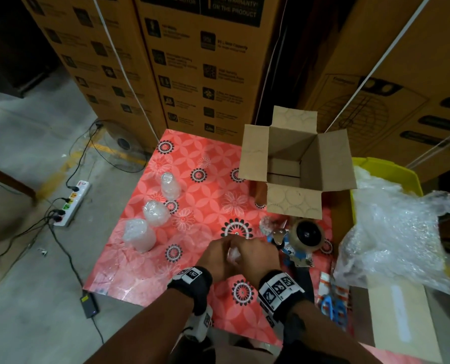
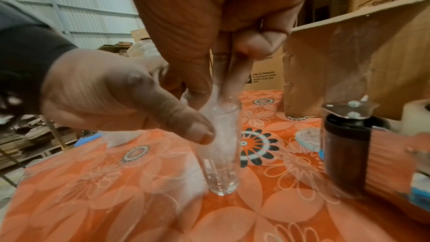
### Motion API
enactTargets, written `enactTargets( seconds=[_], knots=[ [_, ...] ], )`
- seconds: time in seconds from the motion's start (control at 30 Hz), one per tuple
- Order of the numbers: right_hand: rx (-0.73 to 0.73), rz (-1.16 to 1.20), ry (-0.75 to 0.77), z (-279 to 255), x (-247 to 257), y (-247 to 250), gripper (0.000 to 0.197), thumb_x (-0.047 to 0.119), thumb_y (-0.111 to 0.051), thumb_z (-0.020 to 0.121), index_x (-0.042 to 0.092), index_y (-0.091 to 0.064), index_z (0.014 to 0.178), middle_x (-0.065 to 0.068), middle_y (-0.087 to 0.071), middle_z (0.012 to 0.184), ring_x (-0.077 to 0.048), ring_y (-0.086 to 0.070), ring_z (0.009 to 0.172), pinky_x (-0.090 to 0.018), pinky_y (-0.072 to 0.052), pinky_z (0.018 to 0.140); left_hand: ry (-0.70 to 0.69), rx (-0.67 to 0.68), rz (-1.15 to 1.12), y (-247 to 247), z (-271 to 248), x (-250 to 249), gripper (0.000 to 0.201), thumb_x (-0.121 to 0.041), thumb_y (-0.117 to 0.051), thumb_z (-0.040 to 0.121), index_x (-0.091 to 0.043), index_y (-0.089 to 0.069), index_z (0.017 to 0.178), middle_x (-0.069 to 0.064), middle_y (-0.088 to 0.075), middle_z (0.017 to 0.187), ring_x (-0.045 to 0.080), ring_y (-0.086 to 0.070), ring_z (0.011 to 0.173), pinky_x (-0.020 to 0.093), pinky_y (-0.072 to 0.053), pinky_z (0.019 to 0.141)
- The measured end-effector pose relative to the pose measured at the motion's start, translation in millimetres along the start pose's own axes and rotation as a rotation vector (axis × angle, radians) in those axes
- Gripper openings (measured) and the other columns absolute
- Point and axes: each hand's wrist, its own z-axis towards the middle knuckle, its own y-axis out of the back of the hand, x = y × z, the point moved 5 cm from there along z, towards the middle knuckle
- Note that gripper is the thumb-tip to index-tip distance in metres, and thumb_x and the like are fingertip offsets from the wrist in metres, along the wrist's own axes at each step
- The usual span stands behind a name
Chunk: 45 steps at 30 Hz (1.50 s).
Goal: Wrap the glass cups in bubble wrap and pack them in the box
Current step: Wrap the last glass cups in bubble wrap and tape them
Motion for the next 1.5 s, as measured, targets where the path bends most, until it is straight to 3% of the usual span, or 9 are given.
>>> enactTargets(
  seconds=[0.2, 0.4, 0.57, 0.63, 0.87, 1.07, 1.2, 1.37, 1.5],
  knots=[
    [0.039, -0.155, -0.021, 8, -9, -6, 0.022, 0.026, -0.058, 0.1, 0.027, -0.073, 0.116, -0.002, -0.075, 0.107, -0.026, -0.071, 0.099, -0.033, -0.047, 0.074, -0.026, 0.039, -0.012, -2, 0, -2, 0.059, -0.021, -0.095, 0.072, -0.041, -0.066, 0.119, -0.021, -0.073, 0.106, -0.016, -0.065, 0.1, 0.009, -0.052, 0.084],
    [0.019, -0.125, -0.016, 9, -17, -8, 0.03, 0.022, -0.05, 0.102, 0.034, -0.071, 0.119, 0.001, -0.075, 0.106, -0.027, -0.073, 0.098, -0.042, -0.052, 0.086, 0.0, 0.028, -0.067, -6, 0, 5, 0.061, -0.013, -0.097, 0.07, -0.036, -0.067, 0.119, -0.018, -0.075, 0.108, -0.01, -0.069, 0.1, 0.01, -0.052, 0.083],
    [-0.027, -0.076, 0.01, 10, -18, -14, 0.026, 0.032, -0.061, 0.098, 0.039, -0.07, 0.121, 0.003, -0.077, 0.104, -0.026, -0.073, 0.095, -0.036, -0.056, 0.079, 0.029, 0.031, -0.046, -7, 3, 7, 0.062, -0.01, -0.094, 0.07, -0.025, -0.068, 0.124, -0.014, -0.074, 0.11, 0.004, -0.072, 0.1, 0.012, -0.054, 0.083],
    [-0.031, -0.04, 0.006, 11, -23, -20, 0.025, 0.038, -0.064, 0.096, 0.043, -0.071, 0.12, 0.006, -0.077, 0.104, -0.024, -0.074, 0.096, -0.035, -0.056, 0.079, 0.038, 0.027, -0.056, -8, 2, 8, 0.058, -0.008, -0.094, 0.071, -0.029, -0.068, 0.119, -0.014, -0.075, 0.107, 0.0, -0.072, 0.097, 0.014, -0.055, 0.083],
    [-0.087, 0.484, -0.085, 11, -57, -18, 0.02, 0.031, -0.073, 0.093, 0.044, -0.079, 0.106, 0.021, -0.078, 0.11, -0.006, -0.072, 0.099, -0.037, -0.061, 0.087, 0.063, 0.022, -0.06, -8, 1, 11, 0.067, -0.014, -0.1, 0.065, -0.027, -0.069, 0.123, -0.011, -0.075, 0.111, -0.003, -0.07, 0.1, 0.021, -0.058, 0.088],
    [-0.039, 0.012, 0.128, -10, -33, -27, 0.034, 0.023, -0.053, 0.102, 0.034, -0.07, 0.128, 0.002, -0.077, 0.118, -0.027, -0.073, 0.106, -0.037, -0.057, 0.081, -0.036, 0.028, -0.031, -9, -2, 10, 0.071, -0.02, -0.095, 0.074, -0.032, -0.065, 0.137, -0.015, -0.07, 0.128, -0.001, -0.066, 0.116, 0.02, -0.053, 0.1],
    [-0.067, -0.025, 0.118, -20, -32, -28, 0.031, 0.031, -0.05, 0.103, 0.033, -0.065, 0.13, -0.003, -0.076, 0.11, -0.032, -0.073, 0.099, -0.036, -0.048, 0.071, -0.185, 0.109, 0.145, -18, -10, 4, 0.063, -0.027, -0.072, 0.1, -0.034, -0.046, 0.157, -0.011, -0.045, 0.152, 0.002, -0.047, 0.132, 0.001, -0.032, 0.104],
    [-0.089, 0.611, 0.014, -24, -67, -28, 0.036, 0.017, -0.055, 0.096, 0.033, -0.078, 0.119, 0.001, -0.081, 0.107, -0.02, -0.078, 0.085, -0.043, -0.063, 0.078, -0.235, 0.07, 0.271, -24, -12, 13, 0.069, -0.058, -0.044, 0.096, -0.044, -0.029, 0.162, -0.001, -0.03, 0.163, 0.024, -0.048, 0.144, 0.047, -0.05, 0.111],
    [-0.416, 0.883, -0.132, -54, -130, 8, 0.027, 0.006, -0.065, 0.097, 0.024, -0.083, 0.106, 0.005, -0.081, 0.1, -0.008, -0.078, 0.073, -0.041, -0.066, 0.074, -0.305, 0.076, 0.264, -24, -8, 19, 0.068, -0.042, -0.058, 0.1, -0.066, -0.023, 0.154, -0.01, -0.023, 0.165, 0.023, -0.057, 0.134, 0.042, -0.055, 0.108]
  ],
)
